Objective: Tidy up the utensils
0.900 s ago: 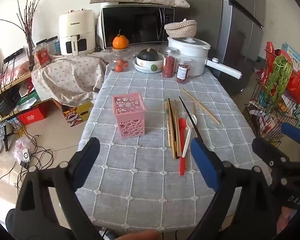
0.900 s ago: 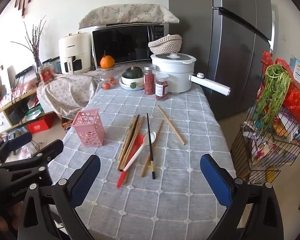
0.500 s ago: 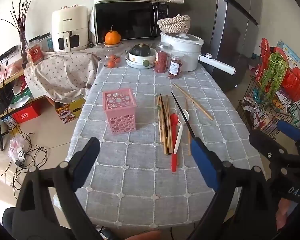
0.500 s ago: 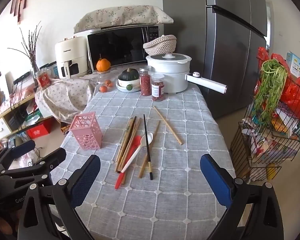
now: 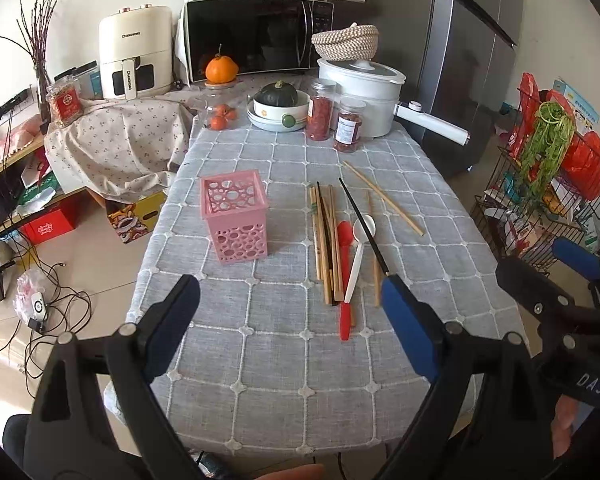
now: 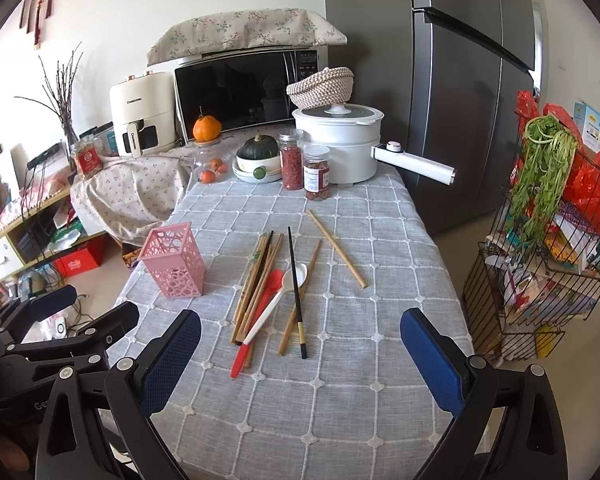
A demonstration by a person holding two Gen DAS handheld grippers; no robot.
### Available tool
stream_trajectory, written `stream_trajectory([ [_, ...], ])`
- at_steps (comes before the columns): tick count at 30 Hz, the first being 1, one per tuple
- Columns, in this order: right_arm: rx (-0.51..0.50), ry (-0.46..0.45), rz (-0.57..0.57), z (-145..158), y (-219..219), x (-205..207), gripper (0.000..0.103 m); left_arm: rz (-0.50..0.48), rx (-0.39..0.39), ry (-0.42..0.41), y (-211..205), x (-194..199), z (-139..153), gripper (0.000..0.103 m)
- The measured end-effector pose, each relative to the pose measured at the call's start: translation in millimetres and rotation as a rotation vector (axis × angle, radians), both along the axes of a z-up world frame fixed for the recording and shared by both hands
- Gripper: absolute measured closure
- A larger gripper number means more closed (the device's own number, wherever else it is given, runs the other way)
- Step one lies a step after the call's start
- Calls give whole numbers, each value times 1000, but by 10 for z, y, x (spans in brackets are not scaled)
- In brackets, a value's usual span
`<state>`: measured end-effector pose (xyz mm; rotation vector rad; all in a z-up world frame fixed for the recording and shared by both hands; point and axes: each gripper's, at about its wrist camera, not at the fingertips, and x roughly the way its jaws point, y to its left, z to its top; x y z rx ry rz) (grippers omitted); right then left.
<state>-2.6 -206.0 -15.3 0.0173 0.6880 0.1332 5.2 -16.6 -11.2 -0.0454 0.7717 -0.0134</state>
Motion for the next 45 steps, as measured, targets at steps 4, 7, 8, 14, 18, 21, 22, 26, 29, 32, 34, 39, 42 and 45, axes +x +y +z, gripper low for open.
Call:
stream_trajectory([
  [4, 1, -1, 1, 1, 4, 4, 2, -5, -4, 0, 54, -10, 16, 11],
  [7, 3, -1, 2, 2, -7, 5, 2, -8, -3, 4, 50, -6, 21, 11],
  [8, 2, -2, 1, -5, -11, 2, 2, -9, -3, 4, 45, -6, 20, 11],
  [14, 2, 0, 2, -2, 3, 5, 2, -19, 0, 6, 35, -11, 24, 11],
  [18, 2, -2, 5, 10, 14, -2, 2, -19, 0, 3, 23, -9, 20, 11],
  [21, 3, 0, 3, 1, 12, 3, 2, -26, 6, 4, 9, -9, 11, 11],
  [22, 3, 1, 3, 0, 11, 1, 2, -27, 8, 4, 0, -9, 9, 11],
  [26, 4, -1, 4, 2, 21, -3, 2, -27, 9, 3, -8, -4, 11, 11],
  [29, 4, -1, 5, -5, 36, 2, 2, -28, 8, 7, -5, -6, 14, 11],
  [32, 5, 0, 4, -3, 33, 1, 2, -31, 11, 7, -21, -4, 19, 11],
  [34, 5, -1, 5, -3, 41, -3, 2, -32, 10, 7, -15, 0, 21, 11],
  [39, 4, -1, 5, -11, 59, -2, 2, -32, 10, 7, -5, 0, 18, 11],
  [42, 5, 2, 5, -10, 49, -1, 2, -32, 10, 7, -6, 0, 18, 11],
  [45, 6, 1, 6, -13, 78, -11, 2, -32, 11, 7, -6, -2, 17, 11],
])
